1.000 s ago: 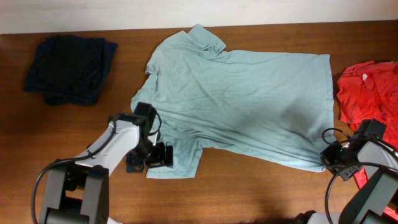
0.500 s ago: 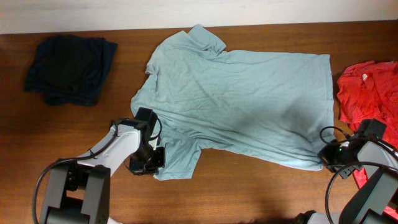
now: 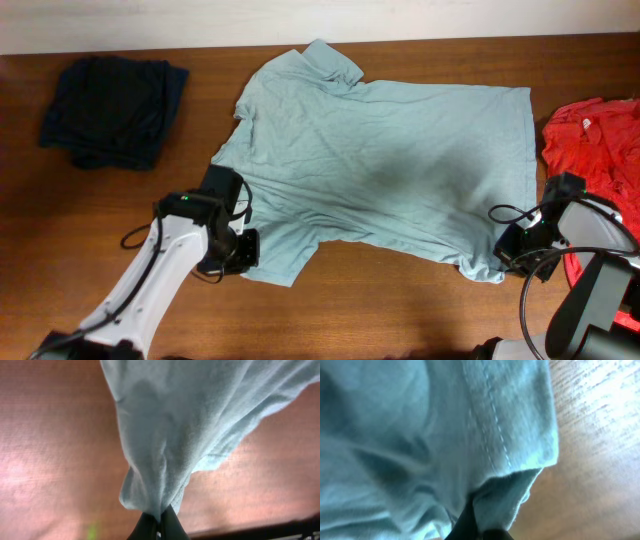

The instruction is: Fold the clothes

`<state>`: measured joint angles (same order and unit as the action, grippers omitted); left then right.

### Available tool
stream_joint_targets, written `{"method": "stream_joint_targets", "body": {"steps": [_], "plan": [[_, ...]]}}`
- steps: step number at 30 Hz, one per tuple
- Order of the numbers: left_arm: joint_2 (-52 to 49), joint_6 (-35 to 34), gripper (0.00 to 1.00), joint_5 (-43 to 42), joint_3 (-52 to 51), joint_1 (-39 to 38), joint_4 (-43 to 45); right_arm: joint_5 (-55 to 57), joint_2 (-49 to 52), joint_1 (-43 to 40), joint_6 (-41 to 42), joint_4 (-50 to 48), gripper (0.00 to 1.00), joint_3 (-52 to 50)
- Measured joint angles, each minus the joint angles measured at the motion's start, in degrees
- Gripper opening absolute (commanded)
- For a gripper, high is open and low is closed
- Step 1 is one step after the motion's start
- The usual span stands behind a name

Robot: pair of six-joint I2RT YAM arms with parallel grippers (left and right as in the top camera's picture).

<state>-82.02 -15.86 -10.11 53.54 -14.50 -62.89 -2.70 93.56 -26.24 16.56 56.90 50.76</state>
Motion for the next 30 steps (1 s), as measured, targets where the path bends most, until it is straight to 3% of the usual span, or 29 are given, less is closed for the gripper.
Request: {"method": "stream_joint_targets", "body": {"steps": [16,21,30], "plan": [[7.04,-0.02,0.0,2.82,2.75,0.0,-10.23,2.27,-0.5,0.2,1.49,3.34,0.04,1.64],[7.78,-0.48,0.0,3.63,7.96,0.0,-9.14,2.49,-3.15,2.47,2.34,5.2,0.04,3.17],[6.34,-0.92,0.0,7.17,13.99,0.0,-0.2,2.49,-3.91,6.86,2.73,14.43,0.04,16.44]]}}
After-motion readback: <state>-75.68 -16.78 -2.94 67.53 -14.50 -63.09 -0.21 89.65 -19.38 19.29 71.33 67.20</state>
